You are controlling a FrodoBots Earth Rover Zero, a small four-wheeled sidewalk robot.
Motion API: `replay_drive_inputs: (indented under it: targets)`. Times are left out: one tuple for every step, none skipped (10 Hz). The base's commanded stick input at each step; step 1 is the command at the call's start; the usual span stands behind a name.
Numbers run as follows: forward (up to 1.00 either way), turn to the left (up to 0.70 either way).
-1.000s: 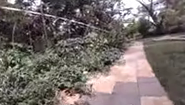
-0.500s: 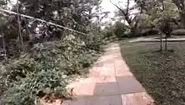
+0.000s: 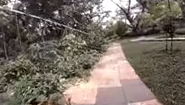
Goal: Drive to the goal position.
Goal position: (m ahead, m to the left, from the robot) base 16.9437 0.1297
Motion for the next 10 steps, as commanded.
replay_drive_inputs:
  targets:
    - [1.0,-0.09]
    - [1.0,-0.34]
    - [1.0,-0.38]
    - [1.0,-0.38]
    - [1.0,-0.38]
    - [1.0,-0.38]
    - [1.0,-0.38]
    - [1.0,-0.38]
    - [1.0,-0.26]
    - [1.0,0.0]
